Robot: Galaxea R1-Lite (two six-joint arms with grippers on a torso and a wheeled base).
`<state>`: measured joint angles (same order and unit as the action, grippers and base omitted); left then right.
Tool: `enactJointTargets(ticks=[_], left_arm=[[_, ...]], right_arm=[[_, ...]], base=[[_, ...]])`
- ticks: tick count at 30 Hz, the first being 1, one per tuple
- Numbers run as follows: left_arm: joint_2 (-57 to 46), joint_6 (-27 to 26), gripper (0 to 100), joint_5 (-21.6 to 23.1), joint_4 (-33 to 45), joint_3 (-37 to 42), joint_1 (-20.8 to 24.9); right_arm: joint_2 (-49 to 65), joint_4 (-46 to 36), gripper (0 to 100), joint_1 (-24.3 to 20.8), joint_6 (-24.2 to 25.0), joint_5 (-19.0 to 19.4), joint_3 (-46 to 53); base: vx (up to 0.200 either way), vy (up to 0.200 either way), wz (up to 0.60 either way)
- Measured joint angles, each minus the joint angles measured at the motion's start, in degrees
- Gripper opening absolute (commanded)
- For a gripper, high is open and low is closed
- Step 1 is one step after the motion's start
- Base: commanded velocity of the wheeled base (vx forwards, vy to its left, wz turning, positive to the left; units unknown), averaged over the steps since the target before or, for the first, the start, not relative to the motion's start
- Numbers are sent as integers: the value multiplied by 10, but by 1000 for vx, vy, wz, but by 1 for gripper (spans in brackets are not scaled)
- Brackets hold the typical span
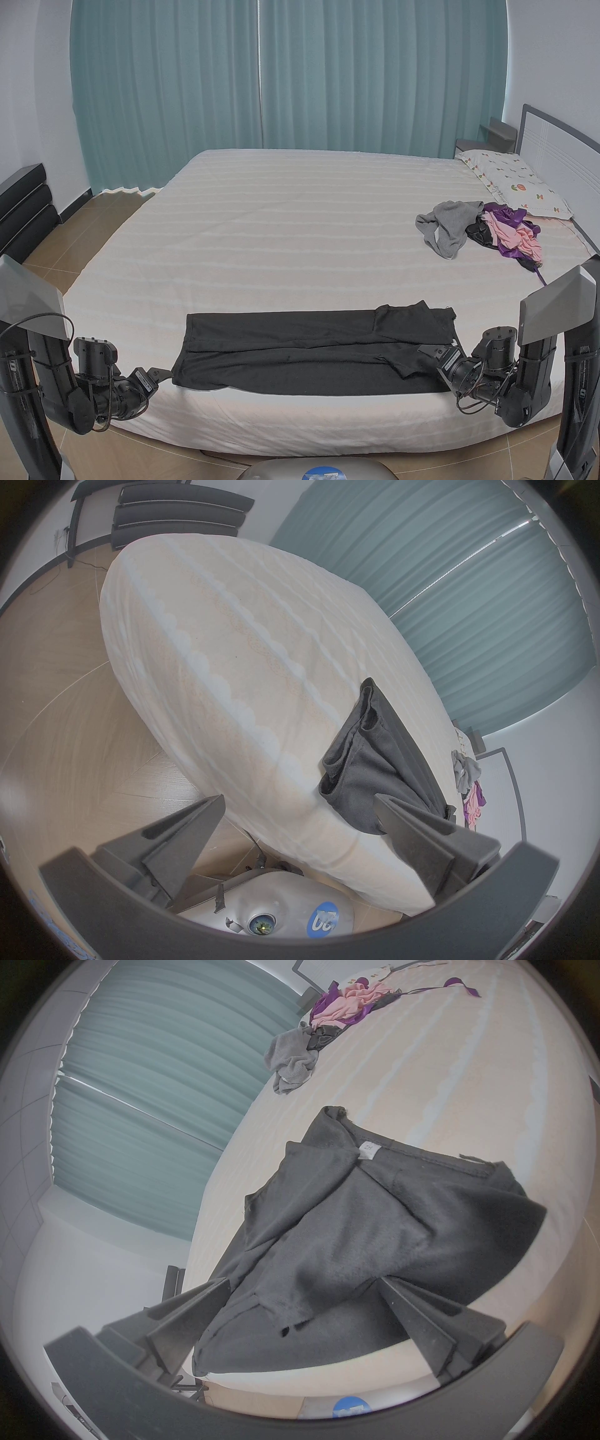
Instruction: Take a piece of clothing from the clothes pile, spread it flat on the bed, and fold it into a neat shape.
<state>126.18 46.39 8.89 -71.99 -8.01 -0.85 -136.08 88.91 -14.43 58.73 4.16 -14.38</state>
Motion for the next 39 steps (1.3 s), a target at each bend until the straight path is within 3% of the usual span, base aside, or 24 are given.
enactJointTargets(ticks=[1,12,33,34,39], left_arm=[[0,0,100,0,0,0,0],[0,0,100,-1,0,0,0],[0,0,100,-4,0,0,0],[1,0,100,-4,0,0,0],[1,0,100,-4,0,-1,0]], right_arm=[[-1,-2,0,0,0,-2,-5],[-9,-8,0,-3,-2,-14,-15],[52,-8,0,-25,9,-10,58],[53,-8,100,-26,9,-10,60],[50,-7,100,-29,7,-10,71]], base=[[0,0,0],[0,0,0],[0,0,0],[0,0,0],[0,0,0]])
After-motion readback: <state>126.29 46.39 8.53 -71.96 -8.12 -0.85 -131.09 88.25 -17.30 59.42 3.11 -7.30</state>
